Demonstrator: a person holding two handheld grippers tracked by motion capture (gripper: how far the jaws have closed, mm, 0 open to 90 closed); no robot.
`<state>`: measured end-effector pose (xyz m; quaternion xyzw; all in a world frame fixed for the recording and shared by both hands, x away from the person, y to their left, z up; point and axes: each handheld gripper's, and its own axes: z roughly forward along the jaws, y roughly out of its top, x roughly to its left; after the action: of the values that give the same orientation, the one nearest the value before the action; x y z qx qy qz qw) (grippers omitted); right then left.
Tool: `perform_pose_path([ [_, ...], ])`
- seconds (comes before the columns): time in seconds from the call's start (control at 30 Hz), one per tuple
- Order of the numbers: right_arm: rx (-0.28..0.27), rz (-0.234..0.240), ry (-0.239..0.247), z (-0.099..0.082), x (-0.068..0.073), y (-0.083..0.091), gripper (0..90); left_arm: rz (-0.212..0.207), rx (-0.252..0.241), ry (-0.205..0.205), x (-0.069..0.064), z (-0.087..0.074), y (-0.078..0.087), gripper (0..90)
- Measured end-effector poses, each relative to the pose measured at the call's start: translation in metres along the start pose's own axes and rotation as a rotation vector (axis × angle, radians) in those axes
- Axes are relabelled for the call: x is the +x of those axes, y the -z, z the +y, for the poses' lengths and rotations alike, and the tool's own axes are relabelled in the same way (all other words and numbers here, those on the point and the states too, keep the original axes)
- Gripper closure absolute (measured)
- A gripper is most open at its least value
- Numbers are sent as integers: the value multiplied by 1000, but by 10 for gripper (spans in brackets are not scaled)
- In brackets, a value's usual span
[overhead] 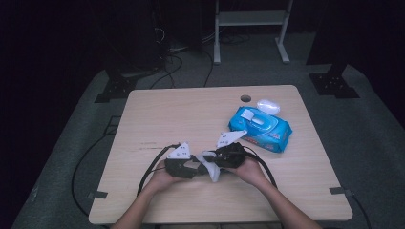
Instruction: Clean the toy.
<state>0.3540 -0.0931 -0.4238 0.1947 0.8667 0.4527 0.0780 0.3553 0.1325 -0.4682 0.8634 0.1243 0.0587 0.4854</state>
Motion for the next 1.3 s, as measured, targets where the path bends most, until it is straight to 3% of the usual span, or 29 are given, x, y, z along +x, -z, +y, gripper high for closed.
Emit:
perform_pose_path([
  [0.27,-3,-57,-52,-24,-14,31,775,3,-3,-7,-1,1,-2,552],
  [0.37,-3,-62,-35,-20,-11,28,776,-3,-10,11,0,0,-3,552],
  [0.5,-9,-26,-16,-10,-5,14,776,0,-5,10,0,1,-2,551],
  [0.6,-3,-23,-10,-9,-5,13,775,-1,-7,9,0,1,-2,551],
  [0.77,4,-52,-19,-23,-11,34,775,-1,-5,6,0,1,-2,552],
  [0.97,-5,-74,-68,-40,-16,57,776,0,-3,4,-1,2,-4,553],
  [1.13,-6,-59,-45,-29,-13,44,776,-2,-6,16,1,2,-4,552],
  [1.3,-4,-12,-7,-8,-1,13,776,-2,-5,11,1,2,-4,553],
])
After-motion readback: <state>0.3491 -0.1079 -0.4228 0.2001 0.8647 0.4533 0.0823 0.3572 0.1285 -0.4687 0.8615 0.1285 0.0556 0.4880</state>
